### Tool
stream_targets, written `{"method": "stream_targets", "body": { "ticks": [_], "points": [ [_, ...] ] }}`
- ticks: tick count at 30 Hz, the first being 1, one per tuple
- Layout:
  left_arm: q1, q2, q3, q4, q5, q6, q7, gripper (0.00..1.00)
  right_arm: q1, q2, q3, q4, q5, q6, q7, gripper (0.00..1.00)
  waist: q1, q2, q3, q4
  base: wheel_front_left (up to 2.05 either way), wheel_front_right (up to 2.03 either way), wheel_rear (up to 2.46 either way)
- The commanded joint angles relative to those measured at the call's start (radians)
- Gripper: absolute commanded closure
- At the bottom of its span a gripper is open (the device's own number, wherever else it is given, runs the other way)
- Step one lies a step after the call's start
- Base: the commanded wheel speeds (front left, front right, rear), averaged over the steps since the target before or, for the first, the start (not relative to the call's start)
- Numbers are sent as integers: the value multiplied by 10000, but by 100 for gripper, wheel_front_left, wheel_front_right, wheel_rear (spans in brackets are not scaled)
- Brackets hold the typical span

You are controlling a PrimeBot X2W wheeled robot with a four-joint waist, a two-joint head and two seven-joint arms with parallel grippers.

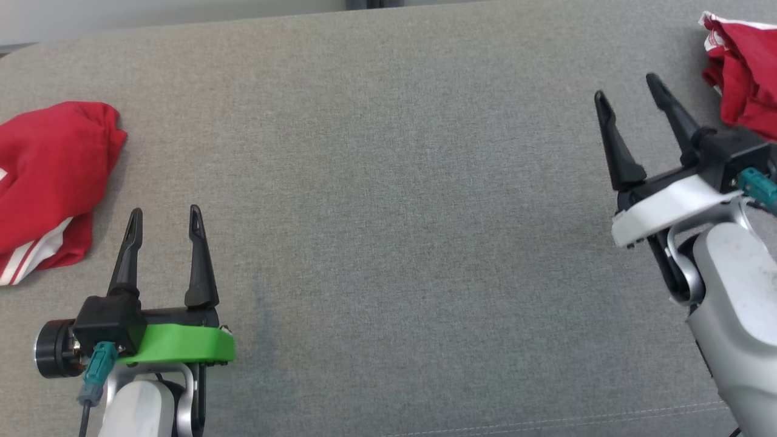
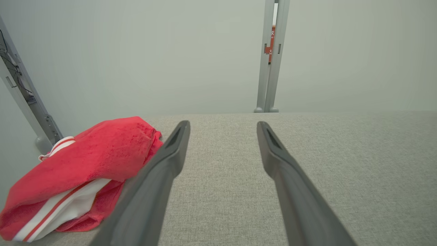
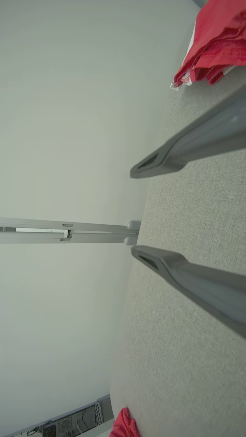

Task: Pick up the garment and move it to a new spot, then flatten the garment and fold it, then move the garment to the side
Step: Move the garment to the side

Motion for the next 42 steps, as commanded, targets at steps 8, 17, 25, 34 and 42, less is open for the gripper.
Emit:
{"method": "stream_targets", "body": {
  "ticks": [8,17,25,34,42],
  "points": [
    [332,122,111,333,-117,-98,-75,0,1863,707,-627,-948,-309,-19,-26,0,1,0,-837,53,0,0,0],
    [545,119,54,593,-187,-156,-76,0,3383,1487,-1009,-1799,-469,-19,-26,0,1,0,-1263,20,0,0,0],
    [720,126,-13,848,-267,-228,-81,0,4178,1889,-1254,-2276,-644,-19,-26,0,1,0,-1648,141,0,0,0],
    [942,155,-73,1027,-375,-210,-83,0,4761,2330,-1793,-2445,-783,-17,-27,0,1,0,-1962,226,0,0,0],
    [973,198,-121,1221,-492,-266,-84,0,4809,2494,-2037,-2305,-893,-17,-27,0,1,0,-2073,215,0,0,0]
  ]
}}
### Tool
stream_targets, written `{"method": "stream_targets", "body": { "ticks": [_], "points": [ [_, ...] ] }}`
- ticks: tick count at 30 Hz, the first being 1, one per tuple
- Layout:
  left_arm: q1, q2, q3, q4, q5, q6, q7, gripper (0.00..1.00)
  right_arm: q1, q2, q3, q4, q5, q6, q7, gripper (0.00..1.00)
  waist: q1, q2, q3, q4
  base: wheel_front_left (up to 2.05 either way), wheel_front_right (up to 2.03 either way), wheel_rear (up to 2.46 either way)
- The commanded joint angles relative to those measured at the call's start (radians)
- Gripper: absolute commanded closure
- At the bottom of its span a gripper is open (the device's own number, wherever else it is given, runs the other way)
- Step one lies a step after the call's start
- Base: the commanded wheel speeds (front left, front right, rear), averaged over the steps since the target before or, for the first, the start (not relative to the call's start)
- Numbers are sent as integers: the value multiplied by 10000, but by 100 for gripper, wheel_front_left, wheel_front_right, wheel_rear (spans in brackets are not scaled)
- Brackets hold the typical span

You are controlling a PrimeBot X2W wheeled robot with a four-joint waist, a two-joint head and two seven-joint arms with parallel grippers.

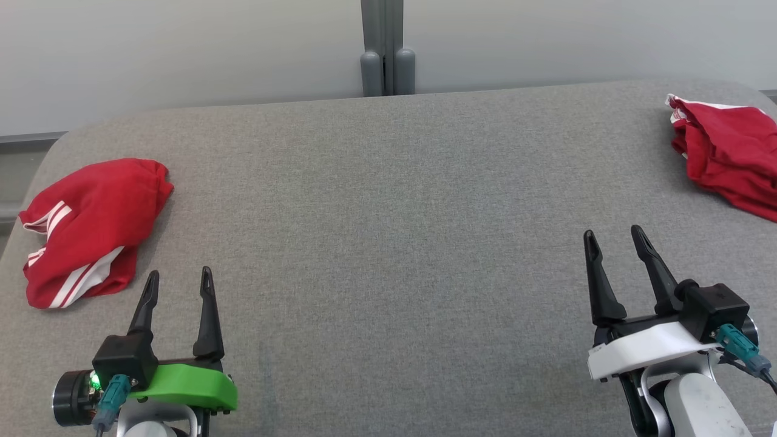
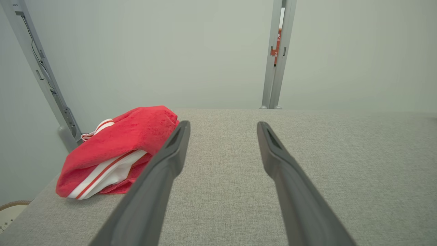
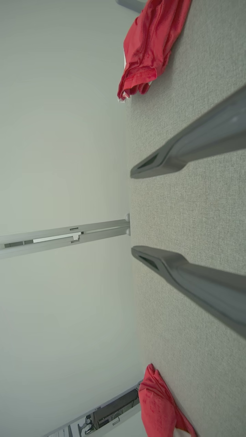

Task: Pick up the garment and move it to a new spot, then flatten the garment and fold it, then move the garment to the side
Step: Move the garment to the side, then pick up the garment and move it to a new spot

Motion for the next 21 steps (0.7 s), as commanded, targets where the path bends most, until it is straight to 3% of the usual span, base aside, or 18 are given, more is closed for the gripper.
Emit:
{"method": "stream_targets", "body": {
  "ticks": [1,21],
  "points": [
    [104,64,-3,36,-130,-45,-52,0,105,31,-49,34,-109,-15,-27,0,1,0,-8,4,0,0,0],
    [-26,173,-84,40,-225,109,-2,0,254,244,-188,74,-275,-15,46,0,1,0,-24,65,0,0,0]
  ]
}}
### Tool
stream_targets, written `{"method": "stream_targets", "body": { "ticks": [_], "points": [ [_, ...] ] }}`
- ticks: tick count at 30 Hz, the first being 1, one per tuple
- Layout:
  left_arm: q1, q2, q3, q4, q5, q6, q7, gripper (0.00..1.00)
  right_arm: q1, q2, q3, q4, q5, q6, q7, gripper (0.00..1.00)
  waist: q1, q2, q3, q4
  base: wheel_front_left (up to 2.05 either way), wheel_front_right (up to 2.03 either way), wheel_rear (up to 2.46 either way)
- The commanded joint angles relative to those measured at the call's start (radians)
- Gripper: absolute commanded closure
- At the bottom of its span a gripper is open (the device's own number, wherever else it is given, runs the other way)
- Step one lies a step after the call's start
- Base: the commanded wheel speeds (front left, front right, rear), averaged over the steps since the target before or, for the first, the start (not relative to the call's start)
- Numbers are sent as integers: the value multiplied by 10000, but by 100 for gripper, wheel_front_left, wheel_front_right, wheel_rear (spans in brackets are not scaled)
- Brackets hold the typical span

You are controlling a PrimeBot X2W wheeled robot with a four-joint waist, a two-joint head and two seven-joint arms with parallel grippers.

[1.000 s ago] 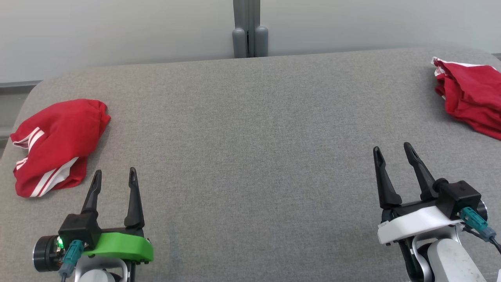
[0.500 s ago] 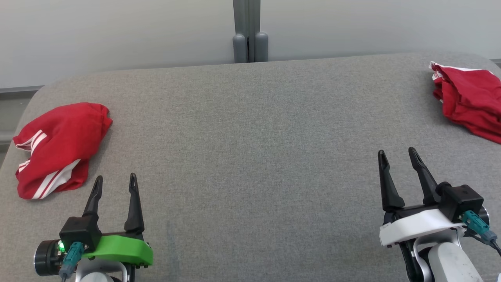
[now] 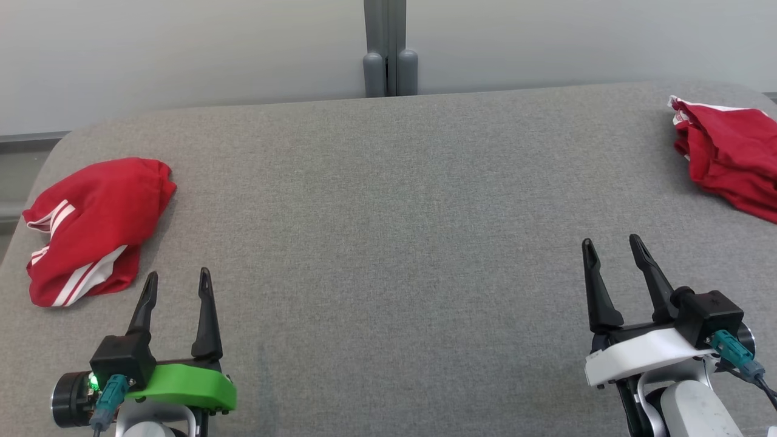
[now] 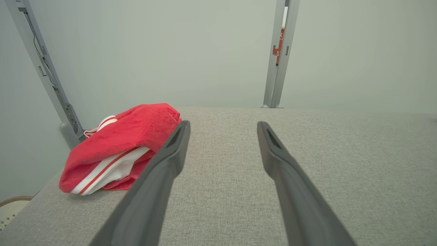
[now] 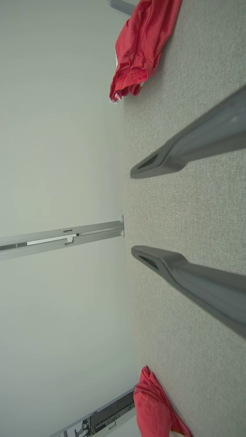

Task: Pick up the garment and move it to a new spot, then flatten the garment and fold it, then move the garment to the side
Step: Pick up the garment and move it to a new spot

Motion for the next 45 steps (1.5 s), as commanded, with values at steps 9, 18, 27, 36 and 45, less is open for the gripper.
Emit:
{"method": "stream_targets", "body": {
  "ticks": [9,18,27,36,45],
  "points": [
    [-27,172,56,-129,-85,167,67,0,153,49,-42,-121,-81,-15,92,0,1,0,3,421,0,0,0],
    [132,258,139,-273,-194,286,163,0,224,92,-116,-268,-167,-16,276,0,1,0,49,1362,0,0,0],
    [228,385,286,-381,-360,416,223,0,248,110,-254,-348,-276,-16,451,0,1,0,149,2479,0,0,0],
    [364,490,401,-572,-494,572,283,0,231,92,-256,-407,-375,-16,613,0,1,0,224,3379,0,0,0],
    [476,459,483,-680,-554,722,222,0,197,3,-171,-487,-357,-16,754,0,1,0,350,3780,0,0,0]
  ]
}}
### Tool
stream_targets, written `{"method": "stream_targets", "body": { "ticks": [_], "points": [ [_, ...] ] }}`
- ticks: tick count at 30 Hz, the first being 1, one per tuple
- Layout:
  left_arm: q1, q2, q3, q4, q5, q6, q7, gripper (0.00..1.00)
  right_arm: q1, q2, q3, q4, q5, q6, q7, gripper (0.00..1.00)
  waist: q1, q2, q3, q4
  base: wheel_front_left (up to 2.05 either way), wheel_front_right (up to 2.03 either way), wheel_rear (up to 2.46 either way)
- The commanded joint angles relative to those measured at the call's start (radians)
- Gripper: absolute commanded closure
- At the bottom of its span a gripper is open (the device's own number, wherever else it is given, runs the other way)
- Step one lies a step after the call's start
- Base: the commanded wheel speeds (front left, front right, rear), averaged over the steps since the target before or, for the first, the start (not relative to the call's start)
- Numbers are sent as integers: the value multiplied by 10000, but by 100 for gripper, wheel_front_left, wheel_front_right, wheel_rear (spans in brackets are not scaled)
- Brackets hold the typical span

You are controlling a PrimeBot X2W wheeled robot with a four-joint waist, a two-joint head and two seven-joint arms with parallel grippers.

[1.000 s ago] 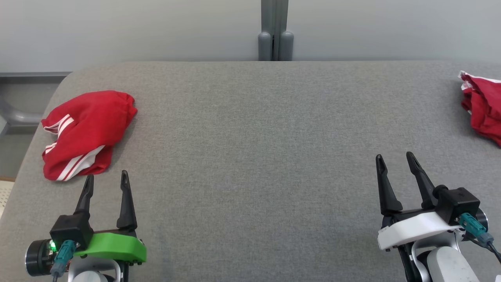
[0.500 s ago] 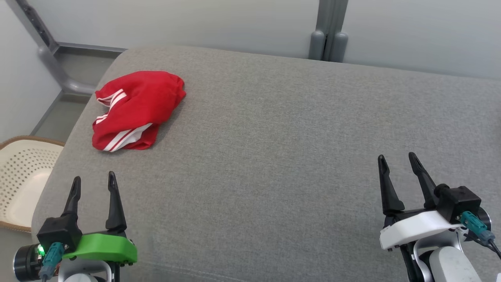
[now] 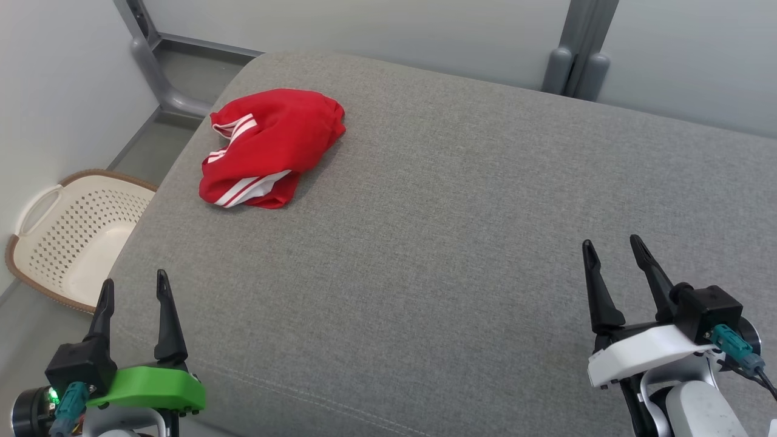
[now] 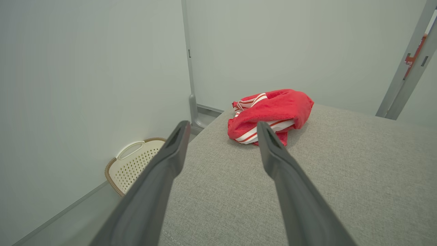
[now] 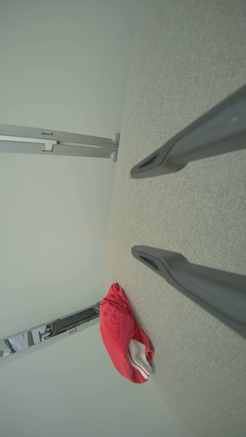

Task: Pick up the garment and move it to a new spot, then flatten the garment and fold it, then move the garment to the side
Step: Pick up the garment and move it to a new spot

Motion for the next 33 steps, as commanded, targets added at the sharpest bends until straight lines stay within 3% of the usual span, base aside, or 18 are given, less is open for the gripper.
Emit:
{"method": "stream_targets", "body": {
  "ticks": [1,17,25,33],
  "points": [
    [125,7,20,-42,-23,74,-57,0,68,-70,-8,-58,-16,-16,35,0,0,0,52,92,0,0,0],
    [20,93,66,114,-143,91,-129,0,-29,-169,170,46,115,-16,83,0,0,0,143,80,0,0,0],
    [-1049,198,254,326,-195,-95,-268,0,-366,-639,10,-407,-39,-16,381,0,0,0,1113,-865,0,0,0],
    [-3301,554,603,1131,-193,-480,-338,0,-867,-1259,-258,-1225,-111,-16,833,0,0,0,2409,-1852,0,0,0]
  ]
}}
